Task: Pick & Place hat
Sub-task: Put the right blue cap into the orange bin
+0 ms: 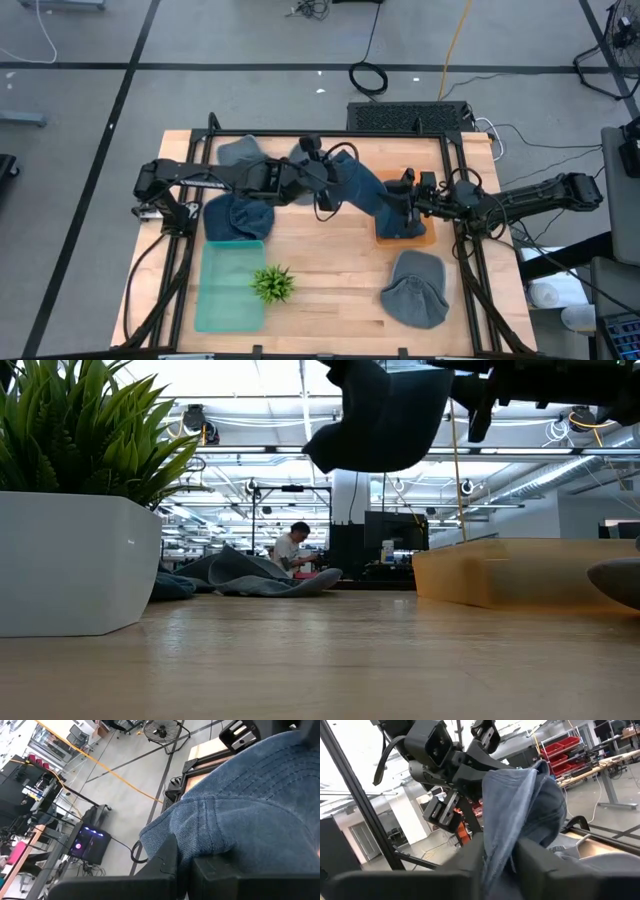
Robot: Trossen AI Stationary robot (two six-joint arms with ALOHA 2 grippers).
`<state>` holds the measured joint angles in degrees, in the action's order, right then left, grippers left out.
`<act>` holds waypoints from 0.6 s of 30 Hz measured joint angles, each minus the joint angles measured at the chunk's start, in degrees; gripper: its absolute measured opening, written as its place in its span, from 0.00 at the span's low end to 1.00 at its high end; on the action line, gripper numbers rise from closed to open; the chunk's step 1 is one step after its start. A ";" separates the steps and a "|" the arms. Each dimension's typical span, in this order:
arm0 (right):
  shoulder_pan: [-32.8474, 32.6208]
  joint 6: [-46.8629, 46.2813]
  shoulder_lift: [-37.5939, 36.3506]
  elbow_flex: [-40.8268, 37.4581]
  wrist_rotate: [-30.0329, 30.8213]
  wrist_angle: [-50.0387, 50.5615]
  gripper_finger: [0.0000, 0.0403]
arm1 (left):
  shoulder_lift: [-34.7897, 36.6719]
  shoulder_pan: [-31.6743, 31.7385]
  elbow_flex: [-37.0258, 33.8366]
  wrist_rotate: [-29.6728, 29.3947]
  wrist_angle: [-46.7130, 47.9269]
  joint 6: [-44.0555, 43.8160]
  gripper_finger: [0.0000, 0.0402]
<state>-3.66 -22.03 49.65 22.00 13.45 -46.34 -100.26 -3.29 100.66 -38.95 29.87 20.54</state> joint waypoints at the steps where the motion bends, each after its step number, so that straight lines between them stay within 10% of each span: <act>1: 0.00 -0.01 0.00 0.00 0.04 0.01 0.11 | 0.11 -0.02 0.00 0.05 0.03 0.29 0.03; 18: -0.04 3.09 -4.45 -0.04 -1.96 0.15 0.00 | 3.82 -0.21 0.00 0.64 3.19 -1.61 0.23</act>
<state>-3.70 -18.94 45.20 21.96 11.49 -46.18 -96.44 -3.51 100.66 -38.32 33.06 18.93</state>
